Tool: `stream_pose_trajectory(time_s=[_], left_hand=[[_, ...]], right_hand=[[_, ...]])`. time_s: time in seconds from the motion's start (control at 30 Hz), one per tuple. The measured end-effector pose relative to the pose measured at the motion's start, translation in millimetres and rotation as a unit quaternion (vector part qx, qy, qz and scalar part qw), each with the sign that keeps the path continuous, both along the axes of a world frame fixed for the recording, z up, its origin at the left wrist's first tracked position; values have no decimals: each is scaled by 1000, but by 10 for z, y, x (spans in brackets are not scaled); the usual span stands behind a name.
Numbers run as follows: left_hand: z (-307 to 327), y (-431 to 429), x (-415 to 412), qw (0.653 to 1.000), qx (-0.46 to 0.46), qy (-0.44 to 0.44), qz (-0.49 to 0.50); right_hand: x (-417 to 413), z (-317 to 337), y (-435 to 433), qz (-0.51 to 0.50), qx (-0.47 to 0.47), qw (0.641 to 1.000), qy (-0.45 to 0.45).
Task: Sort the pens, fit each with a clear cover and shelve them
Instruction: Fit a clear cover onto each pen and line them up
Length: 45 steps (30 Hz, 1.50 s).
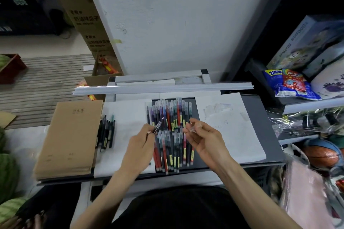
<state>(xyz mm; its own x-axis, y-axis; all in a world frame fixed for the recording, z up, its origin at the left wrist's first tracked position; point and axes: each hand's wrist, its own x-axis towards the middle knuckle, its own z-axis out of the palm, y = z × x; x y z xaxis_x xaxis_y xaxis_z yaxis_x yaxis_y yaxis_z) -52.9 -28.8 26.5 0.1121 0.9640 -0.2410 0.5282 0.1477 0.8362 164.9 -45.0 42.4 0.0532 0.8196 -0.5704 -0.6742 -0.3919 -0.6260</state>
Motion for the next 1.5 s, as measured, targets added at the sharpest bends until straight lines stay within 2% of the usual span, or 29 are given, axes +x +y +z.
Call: stream_pose_trajectory(time_s=[0.1,0.23,0.7,0.77,0.87,1.0,1.13,1.2,1.27,1.33,1.4,1.43,1.5], left_hand=[[176,-147,171,999,15,-32,-40],[271,-219,261,996,43,-22,-72],[381,-288,343,997,3,-70,-21],[373,-268,371,996,-18,-84,-15],[377,-210,412,977,-102,-185,11],[430,-179,453,922,-230,-308,52],[413,-160,512,868,-303,-384,80],[390,-132,543,869,-302,-383,79],[344,-71,582,902,-269,-327,81],[259,43,641,944,-212,-239,77],[159,182,680,966,-178,-163,89],[112,261,676,971,-169,-132,107],[29,432,633,977,-144,-61,144]], right_hand=[[-68,37,46,-21,6,1000,-12],[-167,146,95,-34,12,999,-28],[-316,317,45,61,83,983,-153],[-325,282,48,53,83,984,-150],[-315,254,68,43,91,987,-124],[-267,238,101,61,96,987,-114],[-228,200,163,93,100,983,-123],[-170,188,218,112,101,979,-136],[-77,133,278,140,94,969,-182],[53,9,353,173,86,935,-297],[231,-179,433,197,68,872,-442],[347,-279,478,211,57,824,-522],[616,-475,577,238,44,685,-687]])
